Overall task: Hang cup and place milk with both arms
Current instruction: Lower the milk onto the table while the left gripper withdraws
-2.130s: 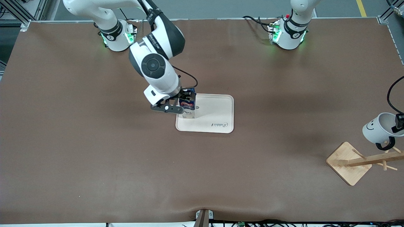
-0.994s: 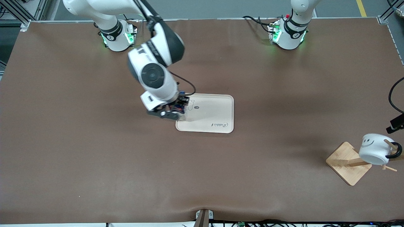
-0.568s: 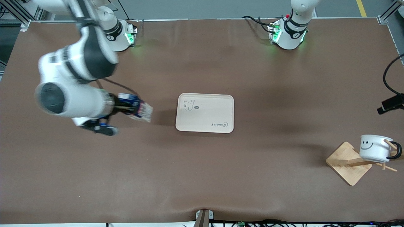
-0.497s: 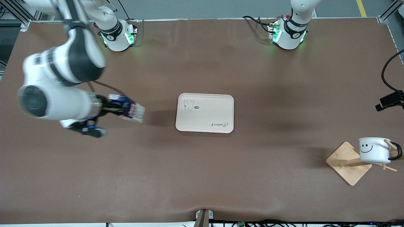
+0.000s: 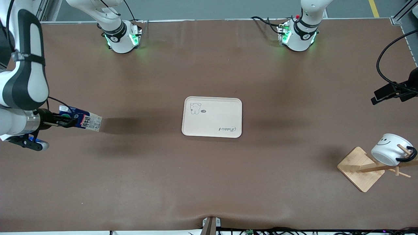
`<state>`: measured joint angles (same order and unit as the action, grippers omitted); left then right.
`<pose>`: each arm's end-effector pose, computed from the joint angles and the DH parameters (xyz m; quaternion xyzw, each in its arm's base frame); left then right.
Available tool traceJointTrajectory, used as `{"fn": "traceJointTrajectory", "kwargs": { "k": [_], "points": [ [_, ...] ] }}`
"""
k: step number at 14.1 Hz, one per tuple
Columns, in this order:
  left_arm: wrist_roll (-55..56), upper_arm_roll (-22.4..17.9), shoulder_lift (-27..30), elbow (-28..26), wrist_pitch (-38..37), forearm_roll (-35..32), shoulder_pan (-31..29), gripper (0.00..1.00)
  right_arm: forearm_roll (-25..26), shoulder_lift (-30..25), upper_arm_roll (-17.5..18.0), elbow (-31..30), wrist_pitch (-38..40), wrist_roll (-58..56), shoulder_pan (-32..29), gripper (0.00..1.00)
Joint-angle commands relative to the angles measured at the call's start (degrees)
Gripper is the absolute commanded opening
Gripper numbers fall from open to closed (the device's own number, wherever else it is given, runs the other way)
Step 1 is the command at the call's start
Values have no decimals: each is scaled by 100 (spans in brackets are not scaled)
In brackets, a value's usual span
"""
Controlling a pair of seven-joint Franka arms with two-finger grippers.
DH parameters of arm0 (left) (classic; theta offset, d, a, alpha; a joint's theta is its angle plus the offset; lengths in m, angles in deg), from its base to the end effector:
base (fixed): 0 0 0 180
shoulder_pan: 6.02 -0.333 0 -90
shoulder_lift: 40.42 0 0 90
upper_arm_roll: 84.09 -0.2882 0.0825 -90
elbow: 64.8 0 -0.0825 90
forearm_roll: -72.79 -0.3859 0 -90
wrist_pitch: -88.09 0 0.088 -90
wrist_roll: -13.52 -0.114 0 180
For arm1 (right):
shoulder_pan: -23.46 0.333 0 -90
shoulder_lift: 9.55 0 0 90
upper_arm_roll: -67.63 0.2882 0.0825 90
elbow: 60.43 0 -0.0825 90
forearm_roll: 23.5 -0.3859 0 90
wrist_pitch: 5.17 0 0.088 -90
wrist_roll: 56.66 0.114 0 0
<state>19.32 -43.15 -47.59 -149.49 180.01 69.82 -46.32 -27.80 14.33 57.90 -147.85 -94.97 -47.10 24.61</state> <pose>0.5872 0.0219 0.5815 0.9987 0.0471 0.0149 0.0158 0.6174 -0.0733 0.3645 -0.9698 0.1609 0.1835 0.0004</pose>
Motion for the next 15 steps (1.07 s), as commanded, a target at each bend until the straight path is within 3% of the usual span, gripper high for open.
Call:
{"fn": "traceJointTrajectory", "kwargs": {
  "k": [1,3,6,7,8,10,11,15],
  "points": [
    [-385,54,84,5,-60,78,-57,100,96,-199,111,-757,-607,-514,-333,0],
    [-290,3,355,-73,-147,17,318,100,88,-278,111,-1188,-1047,-657,-466,0],
    [-245,-1031,479,-56,-604,60,1301,100,44,-349,120,-1576,-1356,-675,-502,0],
    [-202,-1383,636,-143,-614,69,1714,100,44,-323,120,-1568,-1357,-779,-493,7],
    [-184,-1665,760,-283,-614,69,2040,100,44,-305,120,-1559,-1348,-989,-502,47],
    [-158,-2272,979,-521,-614,69,2708,100,26,-288,120,-1515,-1348,-1149,-519,74],
    [-131,-2483,1129,-705,-596,78,2964,100,26,-296,120,-1498,-1348,-1167,-519,100],
    [106,-3012,1481,-1084,-570,78,3695,100,26,-296,120,-1305,-1295,-1158,-510,100]
  ]
}}
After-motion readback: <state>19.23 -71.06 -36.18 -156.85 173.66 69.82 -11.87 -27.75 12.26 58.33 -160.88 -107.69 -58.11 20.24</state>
